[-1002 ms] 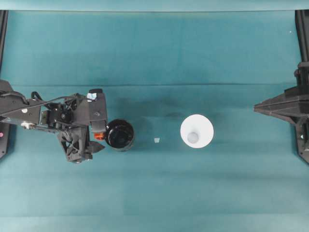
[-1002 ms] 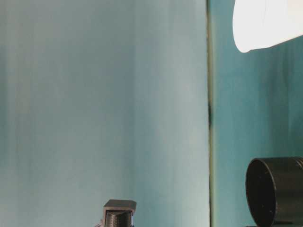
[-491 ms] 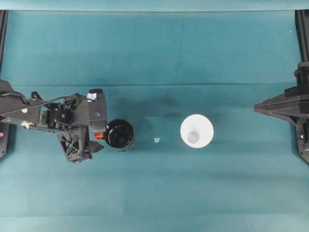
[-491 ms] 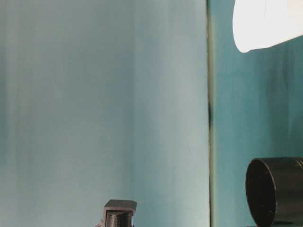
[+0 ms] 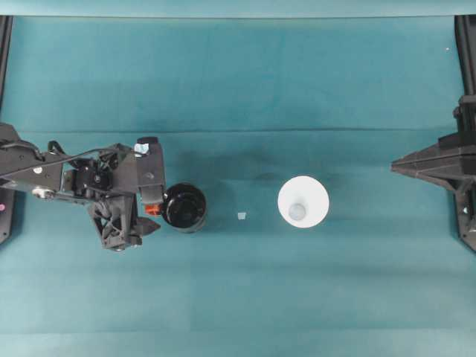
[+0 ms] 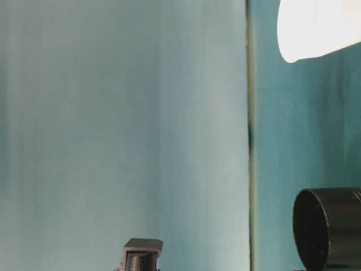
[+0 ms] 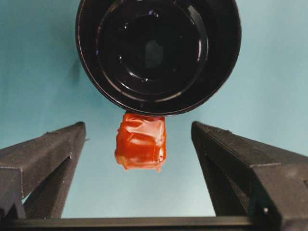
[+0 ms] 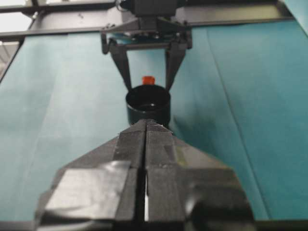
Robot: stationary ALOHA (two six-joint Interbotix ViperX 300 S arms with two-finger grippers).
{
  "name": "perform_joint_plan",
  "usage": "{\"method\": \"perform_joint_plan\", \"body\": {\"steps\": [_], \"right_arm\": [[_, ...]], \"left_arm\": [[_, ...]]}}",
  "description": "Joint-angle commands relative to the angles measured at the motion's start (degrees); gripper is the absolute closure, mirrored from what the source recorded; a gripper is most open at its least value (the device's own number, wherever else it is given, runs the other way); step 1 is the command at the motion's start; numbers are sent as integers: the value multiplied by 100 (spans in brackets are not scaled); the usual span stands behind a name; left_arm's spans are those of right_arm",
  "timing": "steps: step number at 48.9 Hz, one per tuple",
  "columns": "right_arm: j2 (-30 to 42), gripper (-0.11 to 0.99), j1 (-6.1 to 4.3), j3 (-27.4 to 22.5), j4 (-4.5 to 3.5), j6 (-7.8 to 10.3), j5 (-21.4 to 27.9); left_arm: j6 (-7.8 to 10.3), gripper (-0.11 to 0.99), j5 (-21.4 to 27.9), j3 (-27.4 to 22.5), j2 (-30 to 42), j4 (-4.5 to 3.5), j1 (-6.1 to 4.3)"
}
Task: Put the paper cup into the moved red handle cup holder.
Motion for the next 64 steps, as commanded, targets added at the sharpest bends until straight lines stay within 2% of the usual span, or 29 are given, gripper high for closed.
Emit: {"method": "perform_joint_plan", "body": {"steps": [1,6,9,13,17,19,30,51,64], "right_arm": [[44,98,-9,-53,18,35,-35],[35,98,-9,-53,18,35,-35],[44,98,-9,-53,18,35,-35],[44,98,-9,-53,18,35,-35],[35,98,-9,-53,18,35,-35],[26,98,-9,-53,18,35,-35],[26,98,-9,-53,18,35,0],[18,98,-9,-53,18,35,9],[9,98,-9,-53,18,35,0]], "left_arm": [[0,-8,-18,-62,-44,9,0],[-9,-3,-18,-62,-44,9,0],[-9,5,-9,-62,-44,9,-18],[0,27,0,-53,-53,9,-18],[26,51,-35,-53,-53,9,-62],[53,59,-44,-44,-53,9,-70],[176,59,9,-9,-62,9,-88],[167,59,18,-26,-62,18,-88],[176,59,53,-237,-308,18,-79]]}}
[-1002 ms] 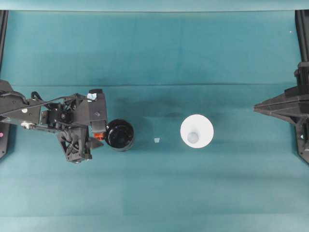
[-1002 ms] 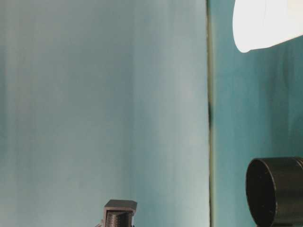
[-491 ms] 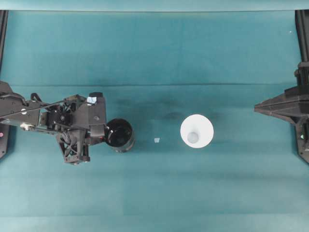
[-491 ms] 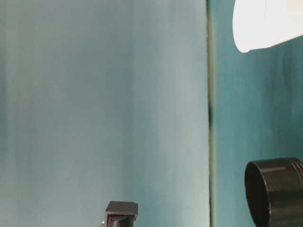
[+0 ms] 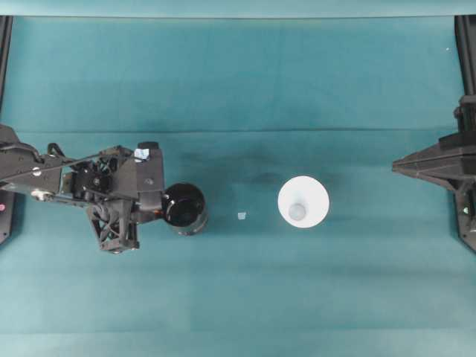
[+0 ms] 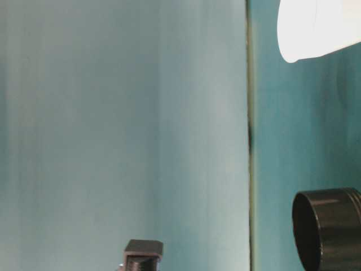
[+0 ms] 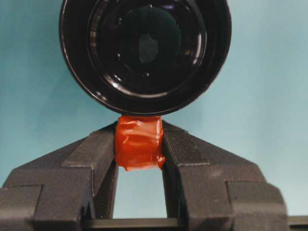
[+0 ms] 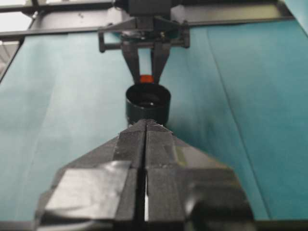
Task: Put the paper cup into the moved red handle cup holder.
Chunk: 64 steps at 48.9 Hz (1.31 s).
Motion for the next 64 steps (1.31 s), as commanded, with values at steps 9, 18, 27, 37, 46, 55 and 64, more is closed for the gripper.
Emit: {"method": "perform_joint_plan", "body": {"steps": [9,18,27,37,46,55,64], "right_arm": [[9,98,-9,-62,18,35,-26],[9,98,-9,-62,9,35,-26],[9,98,-9,-62,18,35,-35],[9,98,-9,-62,18,35,-35],[9,98,-9,-62,18,35,-35],[9,98,-9,-53,18,35,-26],[9,98,-9,-53,18,35,-26]], "left_arm": [[62,59,492,-308,-668,18,9],[264,59,1178,-624,-1116,18,9],[404,59,1477,-870,-1143,18,9],[492,59,1468,-1151,-870,26,114],[756,59,1468,-1644,-360,26,158],[870,59,1468,-2013,167,26,167],[888,59,1389,-2136,369,35,176]]}}
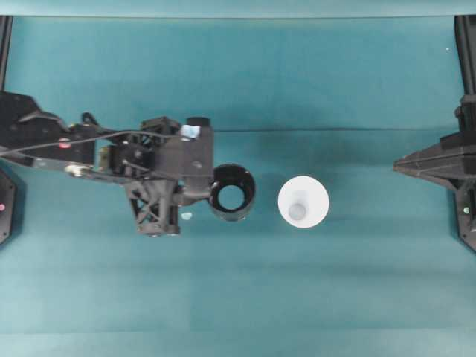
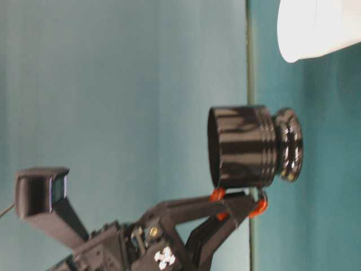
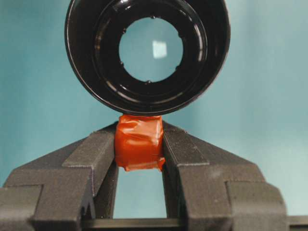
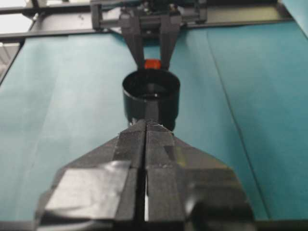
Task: Put the paper cup into the moved red handle cup holder.
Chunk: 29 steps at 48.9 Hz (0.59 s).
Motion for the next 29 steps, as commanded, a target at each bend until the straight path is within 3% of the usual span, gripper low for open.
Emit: {"method": "perform_joint_plan", "body": {"steps": [1,12,29], "right_arm": [[44,98,-9,-53,9,35,-26],[35,98,-9,-53,9,26,-26],[44,98,-9,-44,9,26,-26]], "left_arm": [[0,59,-123,-114,35,9,0],[-26,59,-598,44,378,18,35],[-53,59,-668,35,773,18,35]]}}
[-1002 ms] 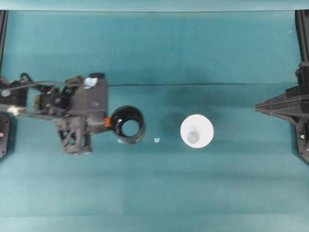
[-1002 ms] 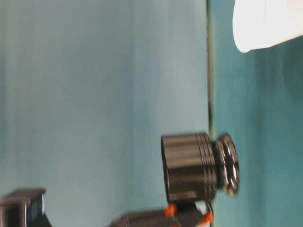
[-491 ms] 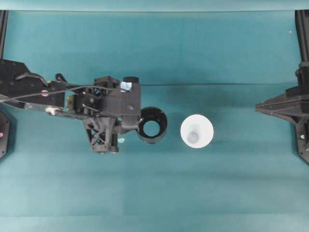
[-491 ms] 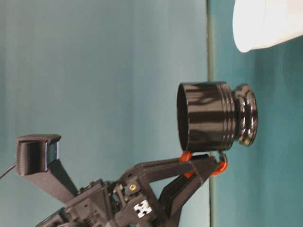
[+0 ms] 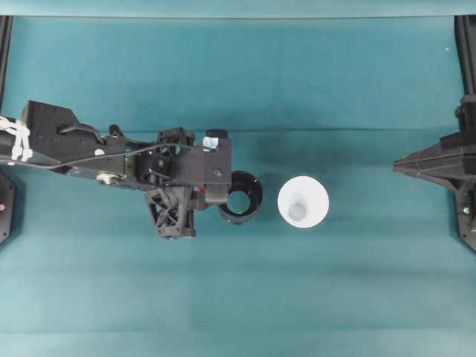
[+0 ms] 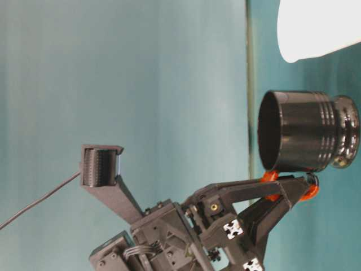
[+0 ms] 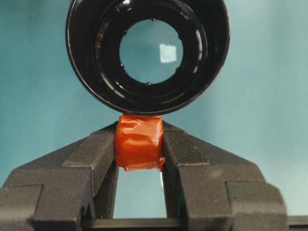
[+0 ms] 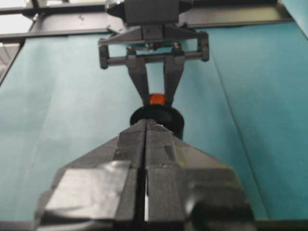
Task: Put the paper cup into the moved red handle cup holder.
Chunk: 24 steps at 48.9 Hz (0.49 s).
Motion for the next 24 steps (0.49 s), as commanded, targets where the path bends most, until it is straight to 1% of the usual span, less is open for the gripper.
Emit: {"method": "perform_joint_plan", "body": {"steps": [1,12,13,19,23,24], "right_arm": [[44,98,-9,-44,9,26,-26],[44,98,-9,-44,9,26,-26],[44,98,-9,-44,9,26,-26],[35,98,-9,-44,9,26,-26],[44,98,-9,-44,9,26,-35],[44,98,-9,-44,9,26,-26]], "left_arm": [[-9,59,-79,-53,9,18,-9],[-18,59,-272,53,149,9,-9],[-18,59,-299,62,176,18,-18],[-26,59,-466,114,255,9,-35],[-26,59,-510,123,316,18,-35],[-26,59,-510,123,316,9,-26]]}}
